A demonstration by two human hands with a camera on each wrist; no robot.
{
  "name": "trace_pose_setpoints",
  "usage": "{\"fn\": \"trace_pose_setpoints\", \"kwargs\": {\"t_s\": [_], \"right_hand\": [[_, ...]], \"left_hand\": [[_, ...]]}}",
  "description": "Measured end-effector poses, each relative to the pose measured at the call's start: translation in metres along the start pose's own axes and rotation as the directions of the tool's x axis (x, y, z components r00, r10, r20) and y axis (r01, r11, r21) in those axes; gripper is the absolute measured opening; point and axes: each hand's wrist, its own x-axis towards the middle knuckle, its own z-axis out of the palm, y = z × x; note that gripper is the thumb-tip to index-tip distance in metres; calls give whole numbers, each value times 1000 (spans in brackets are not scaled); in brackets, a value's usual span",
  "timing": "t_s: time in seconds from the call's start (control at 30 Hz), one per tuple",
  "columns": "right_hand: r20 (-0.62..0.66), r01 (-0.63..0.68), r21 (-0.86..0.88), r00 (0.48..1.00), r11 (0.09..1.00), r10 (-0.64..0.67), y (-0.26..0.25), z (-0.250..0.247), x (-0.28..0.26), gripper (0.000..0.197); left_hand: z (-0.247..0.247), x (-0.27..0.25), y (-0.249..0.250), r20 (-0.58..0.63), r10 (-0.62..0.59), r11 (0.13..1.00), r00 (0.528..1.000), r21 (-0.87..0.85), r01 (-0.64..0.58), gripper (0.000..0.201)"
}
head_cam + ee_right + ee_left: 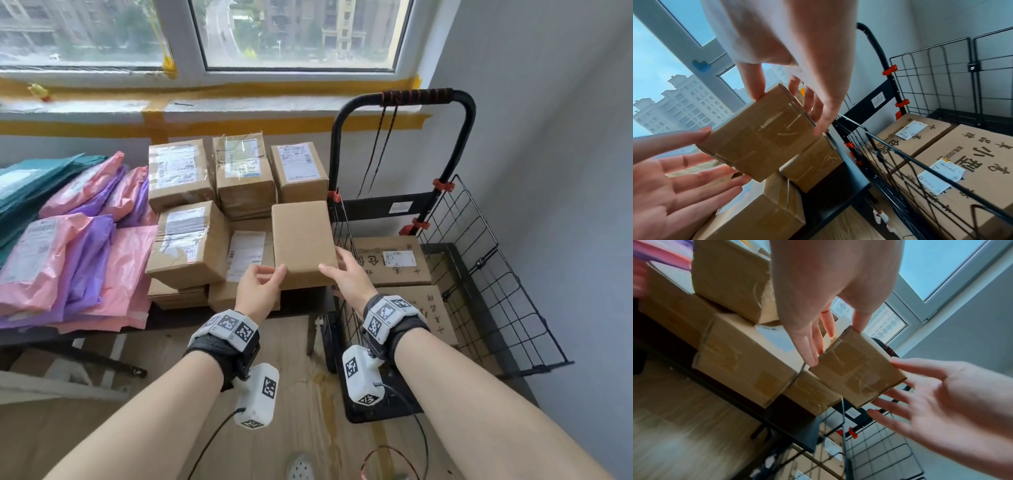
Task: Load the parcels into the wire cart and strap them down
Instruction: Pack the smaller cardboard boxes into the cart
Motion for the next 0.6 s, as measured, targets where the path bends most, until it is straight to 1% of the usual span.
{"fn": "trace_pose_setpoints", "kwargs": {"t_s": [0.07,0.13,0.2,0.3,0.4,0.53,0.6], "right_hand": [[-63,-5,19,998,1000,6,6,-13,-6,55],[-117,7,33,993,999,-3,10,-29,-13,57],[-167,21,35,986,999,-15,13,-45,-19,61],[-254,-10,61,967,998,25,24,-73,-27,63],[-322,-44,90,944,995,70,37,-105,-33,60],[-378,-97,133,915,986,141,61,-145,-30,61],[-401,-113,178,899,978,177,78,-161,-20,62]], "left_hand": [[14,-4,6,69,12,1000,998,-28,-10,29],[29,-6,13,147,47,999,988,-7,-46,41],[47,-6,22,208,81,996,975,28,-89,47],[80,-4,33,302,101,988,948,84,-132,47],[117,0,40,396,89,975,914,151,-161,46],[172,16,48,475,71,961,877,204,-189,44],[196,28,52,509,29,950,860,253,-182,43]]}}
